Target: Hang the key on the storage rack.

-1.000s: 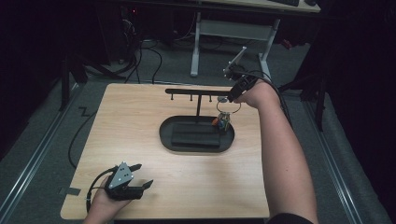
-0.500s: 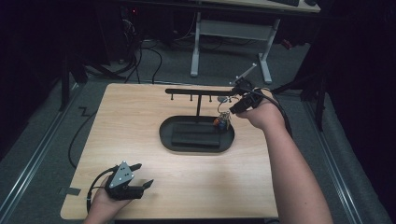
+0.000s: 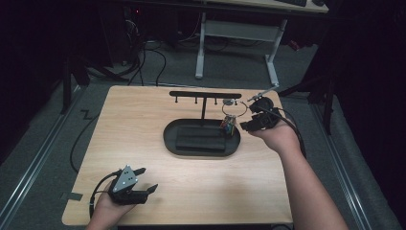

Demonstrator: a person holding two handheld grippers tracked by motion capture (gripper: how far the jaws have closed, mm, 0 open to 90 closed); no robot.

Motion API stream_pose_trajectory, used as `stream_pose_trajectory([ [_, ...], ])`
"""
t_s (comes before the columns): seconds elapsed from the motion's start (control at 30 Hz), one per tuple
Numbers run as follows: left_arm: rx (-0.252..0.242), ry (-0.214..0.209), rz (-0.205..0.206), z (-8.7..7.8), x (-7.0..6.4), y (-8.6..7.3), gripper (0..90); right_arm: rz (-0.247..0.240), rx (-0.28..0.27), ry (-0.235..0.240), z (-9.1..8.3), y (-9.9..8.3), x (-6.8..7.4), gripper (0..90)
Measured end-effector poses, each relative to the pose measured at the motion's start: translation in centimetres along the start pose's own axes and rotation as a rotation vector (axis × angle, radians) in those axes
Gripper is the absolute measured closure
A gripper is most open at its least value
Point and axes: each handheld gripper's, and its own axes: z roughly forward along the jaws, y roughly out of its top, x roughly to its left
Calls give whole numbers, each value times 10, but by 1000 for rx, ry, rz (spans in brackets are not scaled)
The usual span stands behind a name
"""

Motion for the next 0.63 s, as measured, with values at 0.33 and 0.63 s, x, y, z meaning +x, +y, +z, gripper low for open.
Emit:
stream_pose_trajectory([
  [0.33,3,-14,-11,0,-1,-1,271,57,-144,-21,37,-89,14,288],
  [0.63,-2,-14,-25,2,-3,-4,269,210,-319,-2,78,-198,36,200],
])
